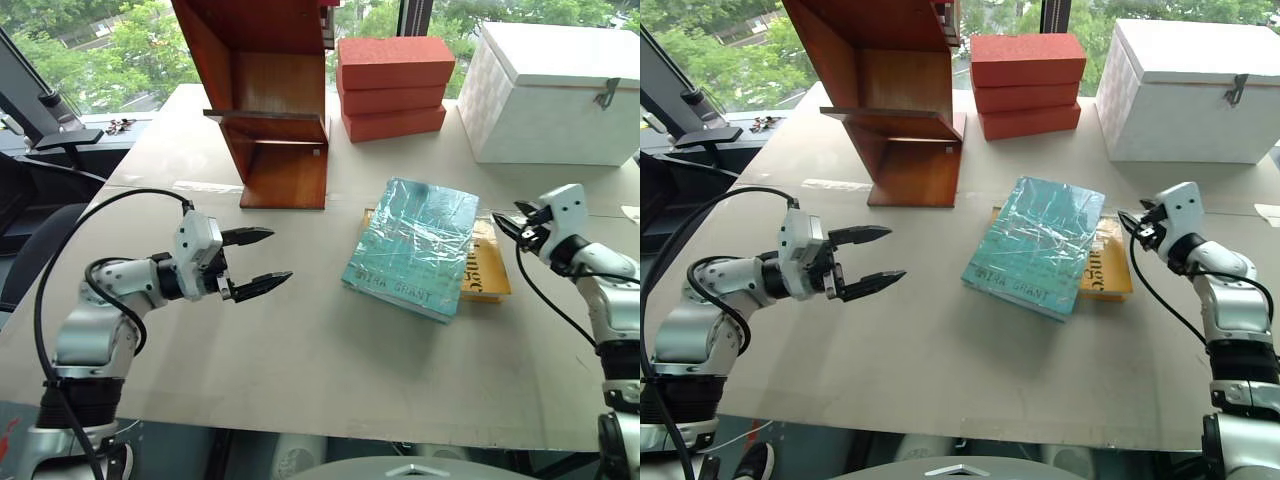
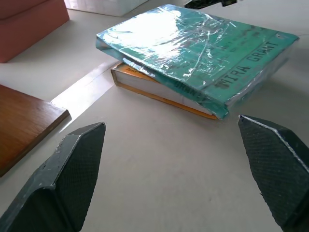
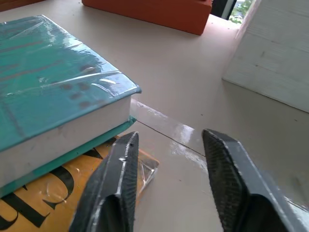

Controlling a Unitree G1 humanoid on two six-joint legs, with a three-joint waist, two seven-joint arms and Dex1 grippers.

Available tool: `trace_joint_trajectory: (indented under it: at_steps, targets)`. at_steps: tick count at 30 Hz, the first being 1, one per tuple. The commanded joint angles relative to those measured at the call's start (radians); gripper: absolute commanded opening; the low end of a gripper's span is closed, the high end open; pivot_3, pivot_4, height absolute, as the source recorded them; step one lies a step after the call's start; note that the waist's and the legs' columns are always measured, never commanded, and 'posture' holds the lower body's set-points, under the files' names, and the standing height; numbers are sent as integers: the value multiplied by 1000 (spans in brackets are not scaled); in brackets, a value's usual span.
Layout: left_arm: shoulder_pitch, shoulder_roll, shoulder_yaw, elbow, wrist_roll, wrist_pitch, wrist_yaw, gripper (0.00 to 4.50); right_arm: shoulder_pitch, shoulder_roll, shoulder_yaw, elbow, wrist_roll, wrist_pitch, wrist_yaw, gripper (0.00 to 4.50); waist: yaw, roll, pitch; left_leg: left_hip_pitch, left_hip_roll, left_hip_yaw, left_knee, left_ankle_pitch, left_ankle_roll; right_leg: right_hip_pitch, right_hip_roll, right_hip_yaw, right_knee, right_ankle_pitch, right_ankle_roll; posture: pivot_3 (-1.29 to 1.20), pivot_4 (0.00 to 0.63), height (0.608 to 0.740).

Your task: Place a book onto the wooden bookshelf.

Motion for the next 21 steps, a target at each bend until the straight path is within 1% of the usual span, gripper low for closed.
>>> trace_joint_trajectory:
  at_steps: [1,7,14,18,21]
  targets:
    - [-25,30,39,-8,-30,7,-32,4500,-50,26,27,48,6,-67,81,51,-4,0,0,0,0,0,0,0,0,0,0,0,0,0,0,0,150,740]
    - [-19,17,35,-35,-29,21,-21,4500,-71,60,66,59,25,-120,205,16,-14,0,0,0,0,0,0,0,0,0,0,0,1,0,1,0,150,740]
    - [-12,-3,22,-53,-29,35,-13,4500,-66,82,94,1,53,-98,298,16,-15,0,0,1,0,-1,0,0,0,0,0,0,2,1,1,0,150,740]
    - [-21,-14,10,-44,-13,23,-15,4500,-52,82,115,-31,46,-93,319,16,-15,1,0,1,0,-1,0,0,0,0,0,0,2,1,1,0,150,740]
    - [-42,-38,-11,-31,13,13,9,4500,-44,71,118,-36,22,-118,306,16,-11,0,0,1,0,-1,0,0,0,0,0,0,2,1,1,0,150,740]
